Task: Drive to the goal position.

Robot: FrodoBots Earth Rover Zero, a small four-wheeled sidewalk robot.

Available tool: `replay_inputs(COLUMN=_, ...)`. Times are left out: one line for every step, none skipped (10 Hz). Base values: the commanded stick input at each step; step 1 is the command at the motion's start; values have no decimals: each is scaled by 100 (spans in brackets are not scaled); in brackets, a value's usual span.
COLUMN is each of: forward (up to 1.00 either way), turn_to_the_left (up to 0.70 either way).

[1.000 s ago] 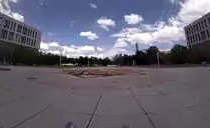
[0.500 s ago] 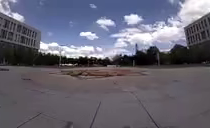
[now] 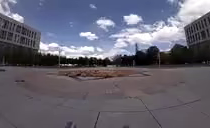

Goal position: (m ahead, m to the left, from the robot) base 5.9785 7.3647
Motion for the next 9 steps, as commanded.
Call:
replay_inputs(forward=70, turn_to_the_left=2)
replay_inputs(forward=70, turn_to_the_left=3)
replay_inputs(forward=70, turn_to_the_left=23)
replay_inputs(forward=70, turn_to_the_left=34)
replay_inputs(forward=70, turn_to_the_left=35)
replay_inputs(forward=70, turn_to_the_left=35)
replay_inputs(forward=70, turn_to_the_left=35)
replay_inputs(forward=70, turn_to_the_left=35)
replay_inputs(forward=70, turn_to_the_left=35)
